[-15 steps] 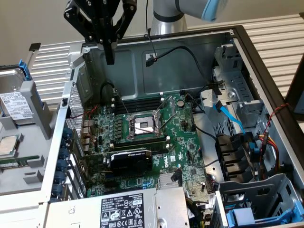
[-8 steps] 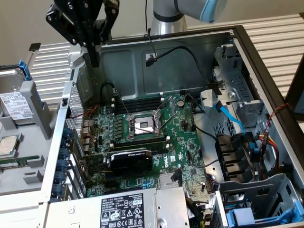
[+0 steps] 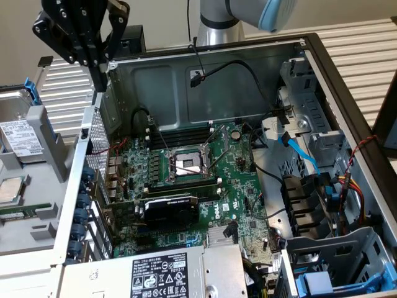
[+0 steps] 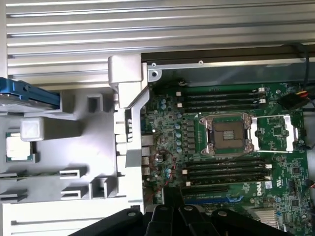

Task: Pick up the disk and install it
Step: 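Reach for the disk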

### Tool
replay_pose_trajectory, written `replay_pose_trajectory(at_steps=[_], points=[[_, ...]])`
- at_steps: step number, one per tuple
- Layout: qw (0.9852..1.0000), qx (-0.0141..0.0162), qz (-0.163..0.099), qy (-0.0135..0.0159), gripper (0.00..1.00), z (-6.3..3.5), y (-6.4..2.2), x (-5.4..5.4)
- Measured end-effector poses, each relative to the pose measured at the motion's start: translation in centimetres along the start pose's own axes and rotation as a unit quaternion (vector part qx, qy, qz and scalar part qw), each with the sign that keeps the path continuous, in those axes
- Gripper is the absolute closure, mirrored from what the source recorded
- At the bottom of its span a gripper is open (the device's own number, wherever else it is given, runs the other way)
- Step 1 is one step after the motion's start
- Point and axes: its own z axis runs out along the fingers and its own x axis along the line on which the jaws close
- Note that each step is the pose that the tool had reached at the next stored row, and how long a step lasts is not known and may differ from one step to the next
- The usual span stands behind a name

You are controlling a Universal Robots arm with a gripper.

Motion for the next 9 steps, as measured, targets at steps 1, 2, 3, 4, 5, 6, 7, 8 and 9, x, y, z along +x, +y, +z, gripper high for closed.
replay_pose_trajectory(at_steps=[1, 2, 3, 4, 5, 6, 7, 8, 9], points=[[1.0000, 0.0000, 0.000, 0.0000, 0.89, 0.02, -0.03, 0.5], [1.0000, 0.0000, 0.000, 0.0000, 0.89, 0.02, -0.07, 0.9], [1.0000, 0.0000, 0.000, 0.0000, 0.89, 0.03, -0.10, 1.4], [1.0000, 0.0000, 0.000, 0.0000, 0.89, 0.02, -0.13, 1.8], [1.0000, 0.0001, 0.000, 0.0000, 0.89, 0.01, -0.15, 2.3], [1.0000, 0.0004, 0.000, 0.0001, 0.89, 0.00, -0.11, 2.7], [1.0000, 0.0005, 0.000, 0.0001, 0.89, 0.00, -0.02, 3.2], [1.0000, 0.0006, 0.000, 0.0002, 0.89, 0.00, 0.15, 3.6], [1.0000, 0.0007, 0.000, 0.0002, 0.89, 0.01, 0.36, 3.9]])
